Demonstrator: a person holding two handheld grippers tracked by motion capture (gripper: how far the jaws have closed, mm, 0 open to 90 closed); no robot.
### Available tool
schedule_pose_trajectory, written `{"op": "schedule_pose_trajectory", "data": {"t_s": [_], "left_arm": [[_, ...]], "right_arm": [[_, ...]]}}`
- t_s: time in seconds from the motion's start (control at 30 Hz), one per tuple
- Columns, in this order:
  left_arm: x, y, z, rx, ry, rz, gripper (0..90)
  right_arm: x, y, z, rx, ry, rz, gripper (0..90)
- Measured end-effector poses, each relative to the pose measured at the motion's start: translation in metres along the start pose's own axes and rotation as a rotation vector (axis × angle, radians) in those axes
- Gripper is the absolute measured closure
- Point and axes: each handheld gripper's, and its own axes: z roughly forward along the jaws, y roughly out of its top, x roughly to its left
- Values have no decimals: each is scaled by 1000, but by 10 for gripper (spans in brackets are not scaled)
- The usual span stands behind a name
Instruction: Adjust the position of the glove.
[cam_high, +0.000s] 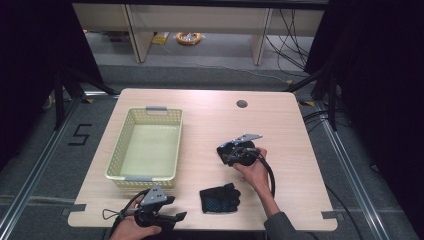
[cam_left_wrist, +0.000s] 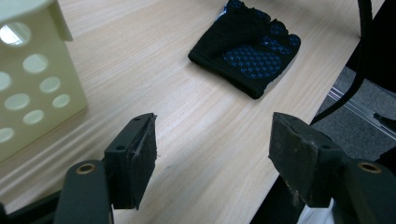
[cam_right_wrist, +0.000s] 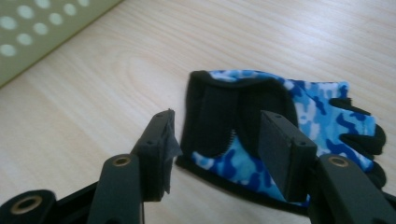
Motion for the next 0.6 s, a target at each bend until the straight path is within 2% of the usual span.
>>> {"op": "schedule_pose_trajectory", "data": {"t_s": [0.03,0.07,0.1,0.13,0.17,0.2,0.23,0.33,0.37,0.4,0.43,0.47,0.5,0.53,0.57,0.6], "left_arm": [[1,0,0,-1,0,13,312],[2,-1,-1,17,14,35,312],[-1,-3,0,-1,22,15,311],[1,-3,0,2,26,45,309],[0,-5,0,9,31,40,304],[0,-5,0,9,31,40,293],[1,-6,0,37,42,62,283],[0,-8,0,31,48,54,263],[-1,-8,1,26,47,47,261],[-1,-8,1,19,49,67,261],[-1,-8,1,29,47,77,261],[-3,-8,2,27,33,51,262],[-3,-8,2,17,45,79,264],[-3,-9,3,26,55,74,266],[-3,-9,3,24,50,79,267],[-5,-9,4,15,36,66,267]], "right_arm": [[-2,0,2,-7,0,-12,478],[-3,2,1,10,4,-13,479],[-4,2,2,9,-5,-25,478],[-4,4,2,17,0,-12,478],[-5,5,4,6,-2,-37,471],[-4,6,5,11,2,-28,466],[-4,8,6,10,-2,-30,464],[-5,9,10,12,-5,-40,464],[-4,10,16,16,4,-18,463],[-5,10,20,13,0,-45,463],[-5,10,21,29,0,-45,463],[-3,9,23,42,-1,-24,464],[-2,10,24,65,4,-23,467],[-3,9,27,45,-10,-43,474],[-2,10,26,61,-8,-30,489],[-3,10,26,50,-20,-57,508]]}}
